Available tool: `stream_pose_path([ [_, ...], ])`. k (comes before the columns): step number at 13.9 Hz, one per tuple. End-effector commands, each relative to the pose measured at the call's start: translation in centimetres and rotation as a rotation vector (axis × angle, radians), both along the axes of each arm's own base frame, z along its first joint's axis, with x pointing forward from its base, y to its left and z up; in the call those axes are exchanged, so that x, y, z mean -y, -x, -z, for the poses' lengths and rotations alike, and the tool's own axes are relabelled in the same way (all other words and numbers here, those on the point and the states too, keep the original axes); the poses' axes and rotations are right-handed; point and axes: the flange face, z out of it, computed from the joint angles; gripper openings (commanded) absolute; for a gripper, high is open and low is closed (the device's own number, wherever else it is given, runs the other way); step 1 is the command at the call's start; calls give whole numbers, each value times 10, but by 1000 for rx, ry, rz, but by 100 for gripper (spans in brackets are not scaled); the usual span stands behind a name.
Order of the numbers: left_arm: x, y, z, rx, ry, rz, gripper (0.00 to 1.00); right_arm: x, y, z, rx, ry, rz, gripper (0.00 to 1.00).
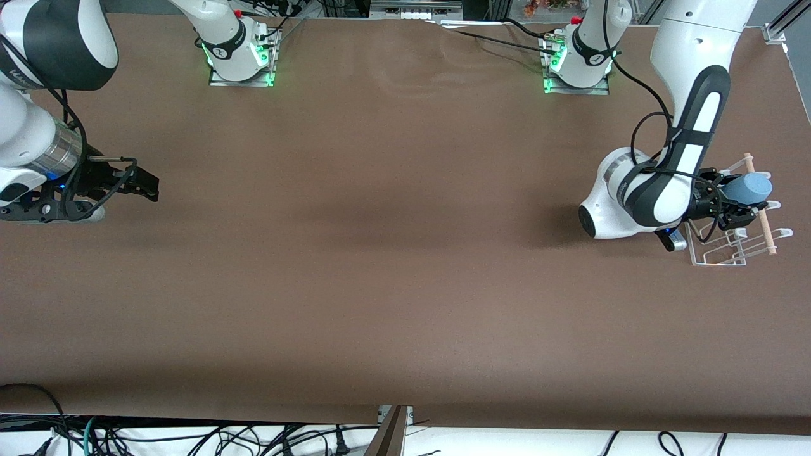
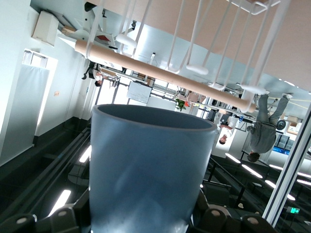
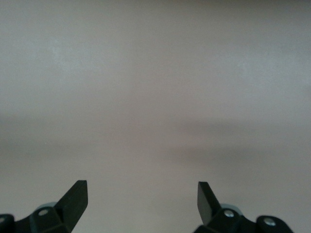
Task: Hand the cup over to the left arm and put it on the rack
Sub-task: 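Lower the cup onto a rack peg with the left gripper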
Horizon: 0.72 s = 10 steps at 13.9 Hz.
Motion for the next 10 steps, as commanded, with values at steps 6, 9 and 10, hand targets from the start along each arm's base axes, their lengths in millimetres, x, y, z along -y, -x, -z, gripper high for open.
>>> stream_pose_path([
  [6, -34, -3, 6, 72, 13, 77, 0, 16, 24, -54, 83, -12, 7, 100],
  [9, -50, -3, 18, 64, -33, 128, 0, 17, 26, -51, 48, -64, 20, 100],
  [10, -56, -2, 25, 60, -17, 138, 0, 18, 25, -50, 49, -57, 9, 100],
])
